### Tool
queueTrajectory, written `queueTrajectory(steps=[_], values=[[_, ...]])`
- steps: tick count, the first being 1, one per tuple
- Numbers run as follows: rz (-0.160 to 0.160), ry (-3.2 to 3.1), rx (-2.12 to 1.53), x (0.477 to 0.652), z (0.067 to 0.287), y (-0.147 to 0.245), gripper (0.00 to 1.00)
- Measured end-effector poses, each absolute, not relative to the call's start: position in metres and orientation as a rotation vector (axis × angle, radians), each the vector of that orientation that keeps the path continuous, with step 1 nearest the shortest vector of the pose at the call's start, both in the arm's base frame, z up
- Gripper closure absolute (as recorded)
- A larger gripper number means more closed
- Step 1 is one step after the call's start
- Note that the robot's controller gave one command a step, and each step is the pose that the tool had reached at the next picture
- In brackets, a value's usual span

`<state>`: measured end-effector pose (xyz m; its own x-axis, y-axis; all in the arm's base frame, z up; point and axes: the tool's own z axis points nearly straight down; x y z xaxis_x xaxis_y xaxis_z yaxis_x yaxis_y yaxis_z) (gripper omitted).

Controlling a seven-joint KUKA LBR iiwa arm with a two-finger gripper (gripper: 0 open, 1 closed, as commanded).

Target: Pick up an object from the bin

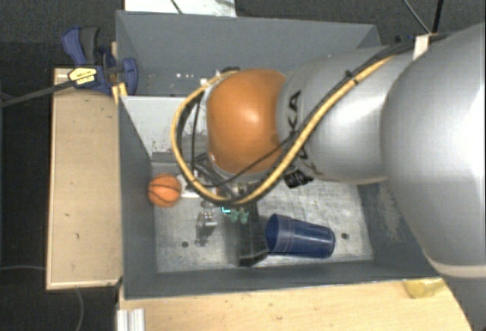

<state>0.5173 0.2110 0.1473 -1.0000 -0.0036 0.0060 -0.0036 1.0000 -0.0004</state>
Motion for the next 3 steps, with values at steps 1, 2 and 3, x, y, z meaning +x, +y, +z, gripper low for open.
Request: queueTrajectory(steps=[1,2,3], values=[[-0.002,-3.144,-0.005,0.52,0.152,0.21,0.0],[-0.006,-3.149,0.061,0.568,0.094,0.141,0.0],[0.0,-3.14,0.051,0.582,0.113,0.129,0.0]])
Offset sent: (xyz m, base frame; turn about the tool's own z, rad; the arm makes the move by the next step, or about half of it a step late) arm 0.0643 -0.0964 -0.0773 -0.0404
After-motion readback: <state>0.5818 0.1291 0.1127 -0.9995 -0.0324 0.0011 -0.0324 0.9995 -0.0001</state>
